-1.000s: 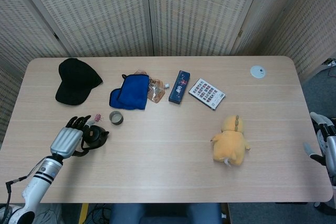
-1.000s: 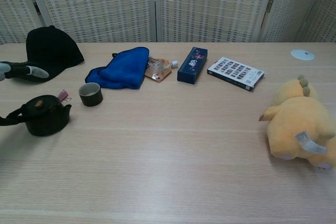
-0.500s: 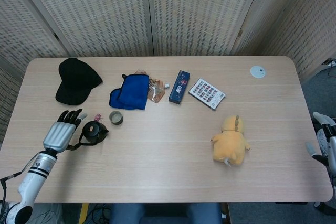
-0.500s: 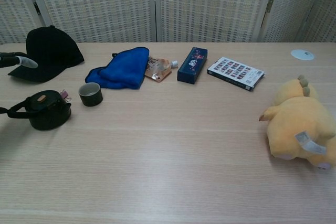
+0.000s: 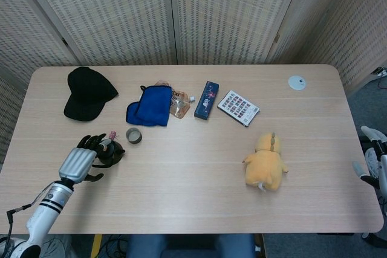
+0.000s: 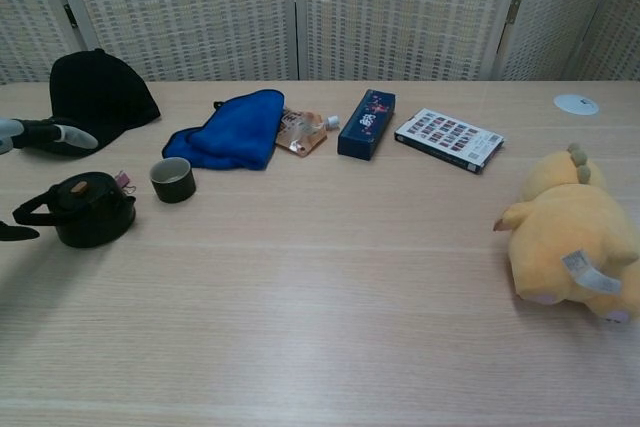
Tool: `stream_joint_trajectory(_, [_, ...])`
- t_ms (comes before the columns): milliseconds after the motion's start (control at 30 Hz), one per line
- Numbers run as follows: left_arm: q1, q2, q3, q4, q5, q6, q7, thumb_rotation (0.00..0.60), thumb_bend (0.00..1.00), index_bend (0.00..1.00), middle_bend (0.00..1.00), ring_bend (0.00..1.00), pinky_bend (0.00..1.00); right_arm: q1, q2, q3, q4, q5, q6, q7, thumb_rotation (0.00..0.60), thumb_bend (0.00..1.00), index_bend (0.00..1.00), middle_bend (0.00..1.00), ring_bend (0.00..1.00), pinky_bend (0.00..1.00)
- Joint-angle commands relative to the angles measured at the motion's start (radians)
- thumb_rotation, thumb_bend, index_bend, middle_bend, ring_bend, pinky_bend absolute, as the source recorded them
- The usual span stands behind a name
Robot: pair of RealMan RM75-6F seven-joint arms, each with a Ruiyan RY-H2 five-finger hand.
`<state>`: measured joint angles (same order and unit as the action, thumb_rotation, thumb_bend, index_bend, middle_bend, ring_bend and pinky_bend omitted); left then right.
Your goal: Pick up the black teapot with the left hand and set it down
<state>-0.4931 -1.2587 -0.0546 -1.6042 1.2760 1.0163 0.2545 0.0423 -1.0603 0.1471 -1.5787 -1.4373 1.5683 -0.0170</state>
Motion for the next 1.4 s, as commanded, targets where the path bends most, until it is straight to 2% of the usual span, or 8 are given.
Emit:
stream_joint_trajectory(33, [-0.018,-0.018,-0.008,0.02,-0.011,-0.022,-0.001,0.6,0.21,0.0,0.0,0.05,0.01,-0.003,0.0,0.0,0.003,0.003,0.002,0.003,0.6,0.22,0.2,0.22,0.2,0.2])
stream_joint_trajectory(367, [-0.065,-0.024,-0.021,0.089,-0.077,-0.105,0.012,0.6,0.21,0.0,0.0,0.05,0.01,-0.013,-0.007,-0.003,0.022,0.014,0.005,0.015,0.6,0.22,0.2,0.22,0.2,0.2])
stream_joint_trajectory(667, [-0.087,-0.011,-0.048,0.14,-0.123,-0.143,-0.046,0.6,0.21,0.0,0.0,0.05,0.01,-0.014,-0.014,-0.002,0.025,0.016,0.005,0.012,0.6,0.22,0.2,0.22,0.2,0.2])
stream_joint_trajectory(967, [-0.102,-0.024,-0.053,0.203,-0.127,-0.142,-0.046,0.6,0.21,0.0,0.0,0.05,0.01,-0.017,-0.014,0.001,0.02,0.02,0.01,0.008,0.6,0.22,0.2,0.22,0.2,0.2])
stream_joint_trajectory(1133, [-0.081,0.002,-0.04,0.18,-0.122,-0.108,-0.033,0.6,0.21,0.01,0.0,0.06,0.01,-0.017,-0.015,0.004,0.023,0.027,0.008,0.008,0.6,0.22,0.2,0.22,0.2,0.2])
stream_joint_trajectory(1267, [-0.047,0.027,-0.019,0.127,-0.091,-0.034,0.006,0.6,0.21,0.11,0.01,0.1,0.01,-0.011,-0.013,0.006,0.022,0.02,0.004,0.007,0.6,0.22,0.2,0.22,0.2,0.2])
stream_joint_trajectory(1400, [-0.016,0.037,-0.005,0.077,-0.05,0.037,0.026,0.6,0.21,0.3,0.13,0.21,0.01,-0.004,-0.012,0.007,0.018,0.012,-0.001,0.004,0.6,0.22,0.2,0.22,0.2,0.2])
